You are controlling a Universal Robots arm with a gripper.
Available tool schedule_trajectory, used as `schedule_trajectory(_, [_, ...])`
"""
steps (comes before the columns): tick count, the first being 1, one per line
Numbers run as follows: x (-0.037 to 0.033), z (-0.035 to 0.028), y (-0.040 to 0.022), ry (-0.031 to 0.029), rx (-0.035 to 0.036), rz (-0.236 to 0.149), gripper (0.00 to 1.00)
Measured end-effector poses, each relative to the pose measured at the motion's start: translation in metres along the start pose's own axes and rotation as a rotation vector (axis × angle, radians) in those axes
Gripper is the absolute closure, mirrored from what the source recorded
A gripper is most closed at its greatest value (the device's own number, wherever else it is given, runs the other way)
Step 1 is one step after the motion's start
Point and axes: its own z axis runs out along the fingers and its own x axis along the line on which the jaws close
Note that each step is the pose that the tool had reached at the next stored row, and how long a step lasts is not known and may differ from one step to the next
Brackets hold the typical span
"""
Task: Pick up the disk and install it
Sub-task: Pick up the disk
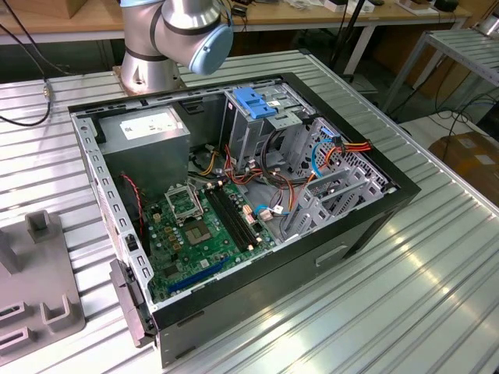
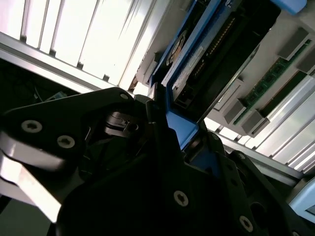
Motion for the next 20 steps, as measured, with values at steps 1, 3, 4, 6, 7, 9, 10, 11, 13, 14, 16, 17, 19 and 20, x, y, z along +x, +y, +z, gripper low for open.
schedule_trajectory(1, [0.0001, -0.0056, 0.0, 0.0, -0.0001, 0.0, 0.63])
schedule_trajectory(3, [0.0002, -0.0127, -0.0001, 0.0, -0.0001, 0.0, 0.63])
schedule_trajectory(4, [0.0003, -0.0175, -0.0001, 0.0, -0.0001, 0.0, 0.63])
schedule_trajectory(6, [0.0004, -0.0253, -0.0002, 0.0, -0.0001, 0.0, 0.63])
schedule_trajectory(7, [0.0006, -0.0312, -0.0002, 0.0, -0.0001, 0.0, 0.63])
schedule_trajectory(9, [0.0008, -0.0444, -0.0003, 0.0, -0.0001, 0.0, 0.63])
schedule_trajectory(10, [0.0008, -0.0481, -0.0004, -0.0001, 0.0, 0.0, 0.63])
schedule_trajectory(11, [0.0009, -0.0507, -0.0004, 0.0, -0.0001, 0.0, 0.63])
schedule_trajectory(13, [0.001, -0.0581, -0.0005, -0.0001, 0.0, 0.0, 0.63])
schedule_trajectory(14, [0.001, -0.0613, -0.0005, 0.0, 0.0, 0.0, 0.63])
schedule_trajectory(16, [0.0012, -0.0681, -0.0005, 0.0, -0.0001, 0.0, 0.63])
schedule_trajectory(17, [0.0012, -0.071, -0.0006, 0.0, 0.0, 0.0, 0.63])
schedule_trajectory(19, [0.0013, -0.0772, -0.0006, 0.0, -0.0001, 0.0, 0.63])
schedule_trajectory(20, [0.0014, -0.08, -0.0006, 0.0, -0.0001, 0.0, 0.63])
